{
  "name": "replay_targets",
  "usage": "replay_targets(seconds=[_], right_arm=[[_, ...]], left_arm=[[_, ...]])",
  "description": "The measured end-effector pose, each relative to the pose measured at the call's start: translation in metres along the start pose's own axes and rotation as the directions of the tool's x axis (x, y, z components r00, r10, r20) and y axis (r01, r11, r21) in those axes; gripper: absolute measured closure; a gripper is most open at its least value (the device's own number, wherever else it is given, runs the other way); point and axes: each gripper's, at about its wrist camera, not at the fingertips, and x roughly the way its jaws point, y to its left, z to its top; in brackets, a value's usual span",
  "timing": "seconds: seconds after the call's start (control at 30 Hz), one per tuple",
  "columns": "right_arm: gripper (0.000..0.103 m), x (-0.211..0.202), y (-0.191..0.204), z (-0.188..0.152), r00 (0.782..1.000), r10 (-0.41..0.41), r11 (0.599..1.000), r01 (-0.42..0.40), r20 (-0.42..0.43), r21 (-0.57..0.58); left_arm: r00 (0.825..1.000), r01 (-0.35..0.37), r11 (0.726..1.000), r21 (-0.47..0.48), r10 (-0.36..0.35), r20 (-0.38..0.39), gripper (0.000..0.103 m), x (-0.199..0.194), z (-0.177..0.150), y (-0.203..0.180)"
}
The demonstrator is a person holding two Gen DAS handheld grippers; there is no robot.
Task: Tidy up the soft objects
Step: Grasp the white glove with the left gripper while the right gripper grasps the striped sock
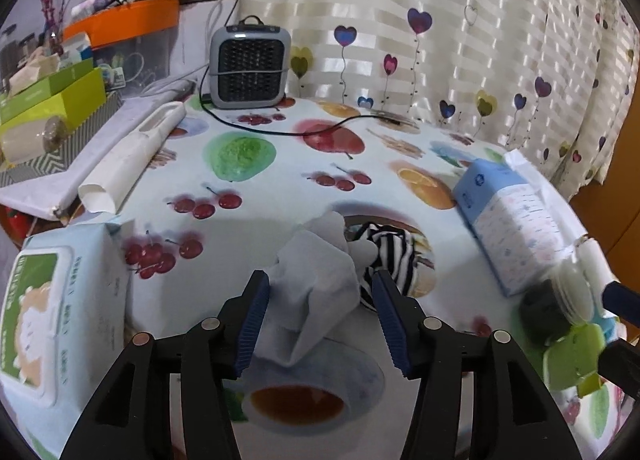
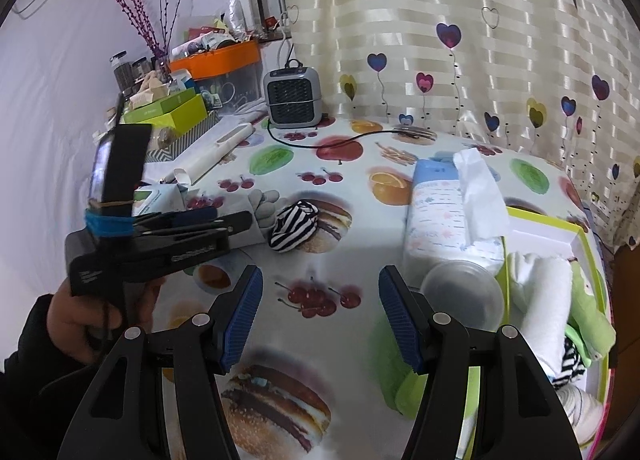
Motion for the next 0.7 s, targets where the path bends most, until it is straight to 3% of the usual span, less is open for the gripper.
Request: replay_targets(seconds=[0.2, 0.27, 0.47, 0.7], right_arm=[[0.042, 0.015, -0.001, 0.005, 1.0, -0.01, 1.0, 0.01, -0.025, 0.009], [0.042, 0.02, -0.002, 0.008, 1.0, -0.011, 1.0, 0.011, -0.029, 0.012], [0.042, 0.044, 0.002, 0.018, 0.998, 0.006, 1.0, -0.005, -0.055, 0.021], [0.042, 0.08, 0.011, 0.029, 0.994, 0.025, 1.0, -0.023, -0.11, 0.017]], left_arm=[[1.0, -0.021, 1.0, -0.004, 0.021, -0.004, 0.051, 0.015, -0.001, 0.005], [0.999, -0.031, 0.999, 0.005, 0.031, -0.007, 0.063, 0.015, -0.002, 0.005], [1.0, -0.01, 1.0, -0.011, 0.01, -0.015, 0.08, 0.009, -0.006, 0.007], [1.0, 0.017, 1.0, -0.022, -0.017, -0.016, 0.083, -0.008, -0.017, 0.01]])
